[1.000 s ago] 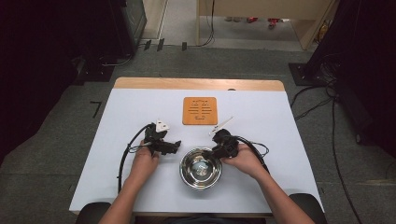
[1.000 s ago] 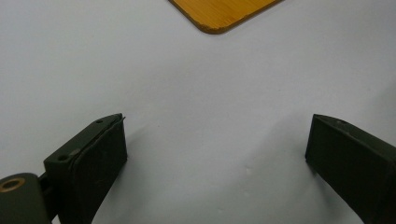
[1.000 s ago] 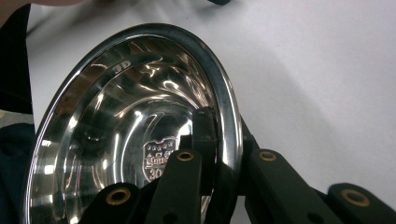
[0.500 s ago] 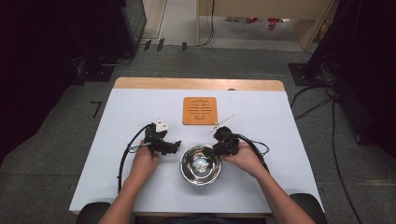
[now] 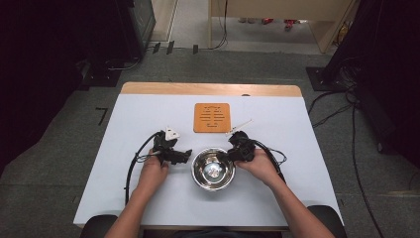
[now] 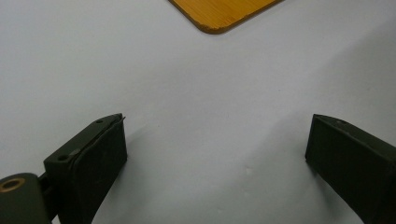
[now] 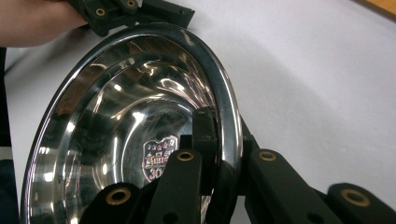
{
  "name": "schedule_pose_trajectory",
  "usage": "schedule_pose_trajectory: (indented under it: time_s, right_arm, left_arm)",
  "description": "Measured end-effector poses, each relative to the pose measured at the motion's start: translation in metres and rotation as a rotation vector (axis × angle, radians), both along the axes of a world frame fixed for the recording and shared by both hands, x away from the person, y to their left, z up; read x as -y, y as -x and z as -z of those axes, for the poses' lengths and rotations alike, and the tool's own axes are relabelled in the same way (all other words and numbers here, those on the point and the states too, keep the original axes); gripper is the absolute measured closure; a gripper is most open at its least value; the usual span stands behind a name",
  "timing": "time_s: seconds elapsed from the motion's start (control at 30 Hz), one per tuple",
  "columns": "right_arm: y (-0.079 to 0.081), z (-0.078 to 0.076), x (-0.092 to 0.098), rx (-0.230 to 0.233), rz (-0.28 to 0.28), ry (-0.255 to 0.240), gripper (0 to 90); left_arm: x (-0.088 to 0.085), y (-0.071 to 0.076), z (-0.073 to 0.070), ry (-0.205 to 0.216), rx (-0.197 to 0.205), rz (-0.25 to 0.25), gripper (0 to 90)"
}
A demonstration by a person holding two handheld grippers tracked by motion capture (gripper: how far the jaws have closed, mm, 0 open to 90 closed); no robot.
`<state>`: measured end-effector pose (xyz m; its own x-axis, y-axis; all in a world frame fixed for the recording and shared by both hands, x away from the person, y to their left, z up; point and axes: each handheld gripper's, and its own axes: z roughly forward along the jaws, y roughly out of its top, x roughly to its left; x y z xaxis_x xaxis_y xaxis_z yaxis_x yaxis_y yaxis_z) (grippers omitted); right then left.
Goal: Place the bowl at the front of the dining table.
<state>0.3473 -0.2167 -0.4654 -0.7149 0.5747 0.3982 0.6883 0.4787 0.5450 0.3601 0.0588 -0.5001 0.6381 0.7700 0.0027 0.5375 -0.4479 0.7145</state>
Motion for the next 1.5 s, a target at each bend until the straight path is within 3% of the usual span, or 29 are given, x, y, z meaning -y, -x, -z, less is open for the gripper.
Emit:
schedule_pose_trajectory:
  time_s: [0.53,0.73,1.5]
  right_arm:
    - [-0.008,0.003,0.003,-0.002,0.055,-0.009,86.4]
    - [-0.009,0.001,0.004,0.022,0.087,-0.013,86.7]
    - [-0.02,0.0,0.012,0.006,0.192,-0.046,86.7]
  left_arm:
    - [0.0,0.0,0.0,0.001,0.001,-0.001,5.2]
    - [0.0,0.0,0.0,0.0,0.001,0.0,5.2]
    - [0.0,0.0,0.0,-0.001,0.0,0.0,5.2]
